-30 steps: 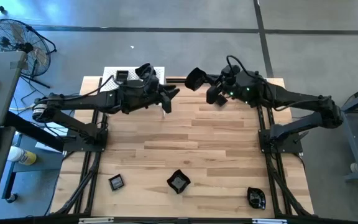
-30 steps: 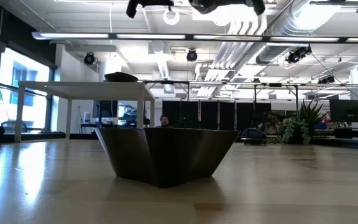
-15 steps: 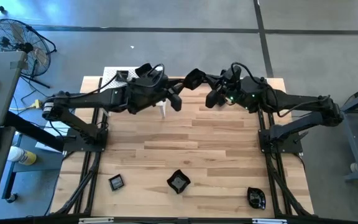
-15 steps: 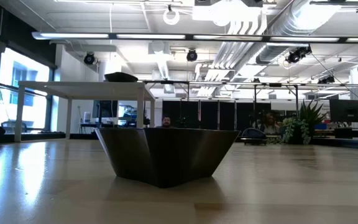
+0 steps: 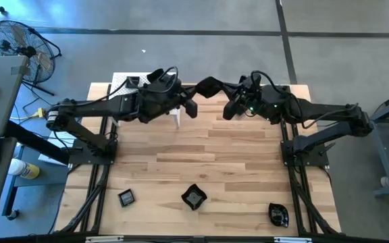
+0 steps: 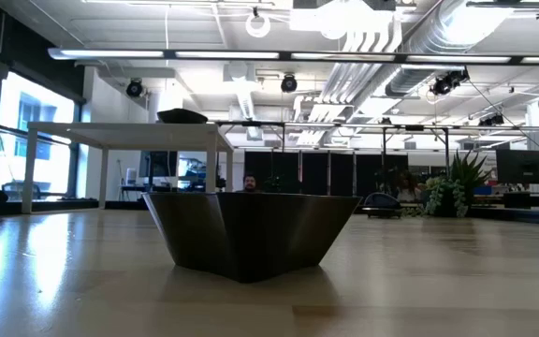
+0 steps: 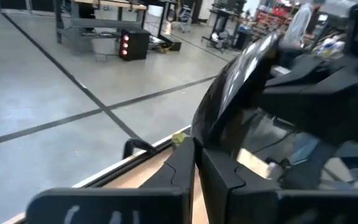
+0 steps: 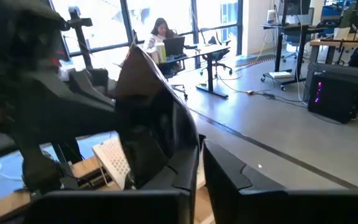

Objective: Pick & Place Mini shaped plates
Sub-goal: Stack the black leaf shaped plate on top of the other black leaf shaped plates on the shelf

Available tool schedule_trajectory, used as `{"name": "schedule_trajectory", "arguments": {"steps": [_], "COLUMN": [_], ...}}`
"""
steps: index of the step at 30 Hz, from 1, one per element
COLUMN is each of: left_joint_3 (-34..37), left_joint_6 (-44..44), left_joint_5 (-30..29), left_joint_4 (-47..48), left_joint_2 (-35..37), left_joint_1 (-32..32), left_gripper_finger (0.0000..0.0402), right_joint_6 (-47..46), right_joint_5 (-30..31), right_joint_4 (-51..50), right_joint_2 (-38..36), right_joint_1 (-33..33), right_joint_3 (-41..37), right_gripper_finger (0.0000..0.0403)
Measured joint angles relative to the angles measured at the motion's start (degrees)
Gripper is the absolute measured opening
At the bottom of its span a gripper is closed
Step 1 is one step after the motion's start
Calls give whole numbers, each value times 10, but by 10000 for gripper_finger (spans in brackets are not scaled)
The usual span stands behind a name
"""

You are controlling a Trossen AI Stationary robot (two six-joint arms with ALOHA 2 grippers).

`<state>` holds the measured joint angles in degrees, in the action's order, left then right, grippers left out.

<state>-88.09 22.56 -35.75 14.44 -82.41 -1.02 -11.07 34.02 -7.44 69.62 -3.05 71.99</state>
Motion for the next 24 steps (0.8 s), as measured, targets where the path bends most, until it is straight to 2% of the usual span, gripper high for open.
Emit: {"name": "schedule_trajectory", "arguments": {"steps": [6,13,18,24], "left_joint_3": [-44,-82,-83,-80], "left_joint_6": [7,80,118,154], "left_joint_5": [3,17,80,158], "left_joint_4": [62,211,305,477], "left_joint_2": [0,12,35,44], "left_joint_1": [-2,-46,-93,-171], "left_gripper_finger": [3,1,1,0], "right_joint_6": [9,11,11,11], "right_joint_5": [-6,-33,-51,-76], "right_joint_4": [2,-1,-4,-15], "right_joint_2": [0,0,0,0], "right_joint_1": [0,0,0,0], "right_joint_3": [0,0,0,0], "right_gripper_finger": [95,152,165,150]}}
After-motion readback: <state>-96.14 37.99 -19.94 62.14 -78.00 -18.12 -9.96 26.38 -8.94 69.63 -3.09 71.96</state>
